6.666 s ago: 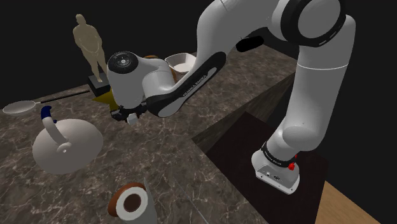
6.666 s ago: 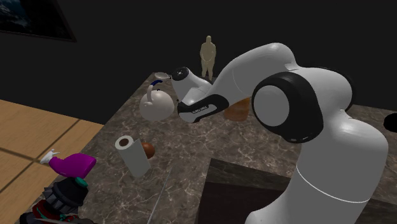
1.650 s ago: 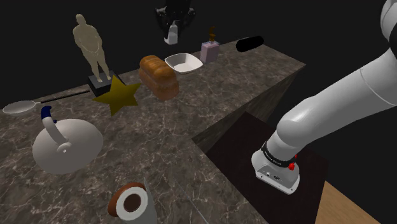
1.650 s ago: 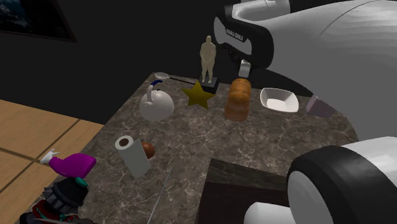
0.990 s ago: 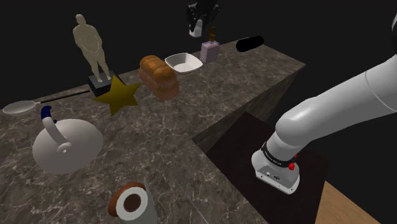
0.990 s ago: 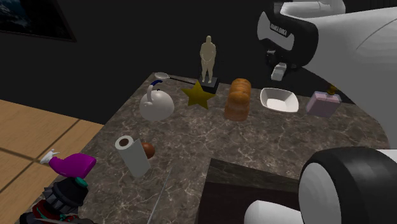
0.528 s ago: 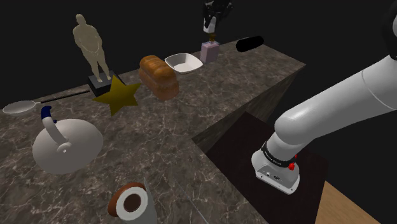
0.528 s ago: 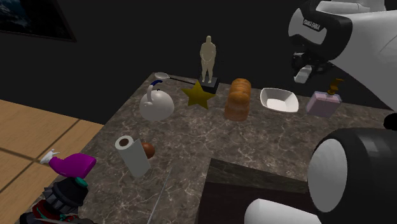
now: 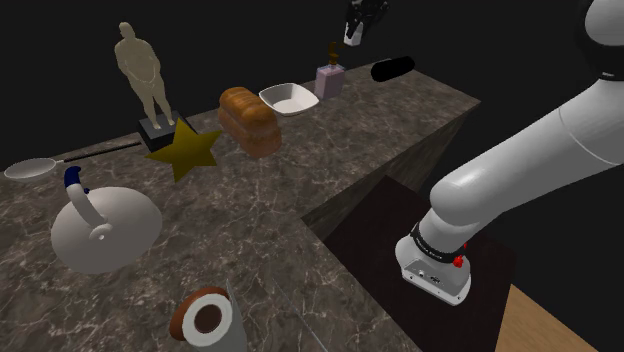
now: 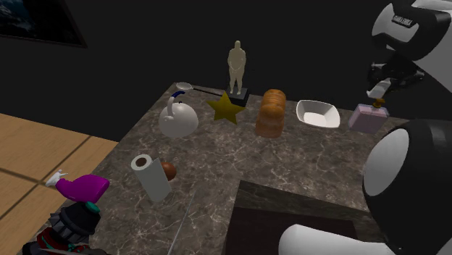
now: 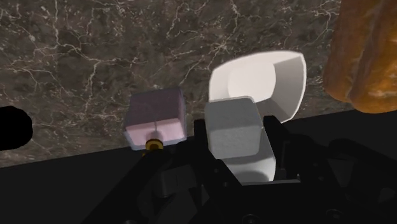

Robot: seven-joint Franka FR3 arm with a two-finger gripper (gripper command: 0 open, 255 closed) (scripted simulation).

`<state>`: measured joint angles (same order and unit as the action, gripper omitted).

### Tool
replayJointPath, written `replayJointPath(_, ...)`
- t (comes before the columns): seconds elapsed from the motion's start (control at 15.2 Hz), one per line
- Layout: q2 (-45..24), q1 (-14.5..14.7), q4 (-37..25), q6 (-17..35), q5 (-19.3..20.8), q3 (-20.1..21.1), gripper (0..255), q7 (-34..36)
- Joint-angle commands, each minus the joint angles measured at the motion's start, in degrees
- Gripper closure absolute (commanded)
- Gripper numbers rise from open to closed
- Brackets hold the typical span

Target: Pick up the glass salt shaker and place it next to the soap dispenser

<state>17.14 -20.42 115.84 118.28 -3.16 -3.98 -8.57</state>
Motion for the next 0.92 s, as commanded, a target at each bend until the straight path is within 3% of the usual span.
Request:
replayJointPath(0.0,-1.93,-0.69,-2.14,-0.35,-0.55,-1.91,255,-2.93)
replayJointPath(0.53,-11.04,-4.05,-12.23,-2.58,-4.53,-9.25,255,-14.77)
replayJointPath(0.86,-10.84,-4.05,-8.16,1.26,-4.74,-9.2,255,-15.29)
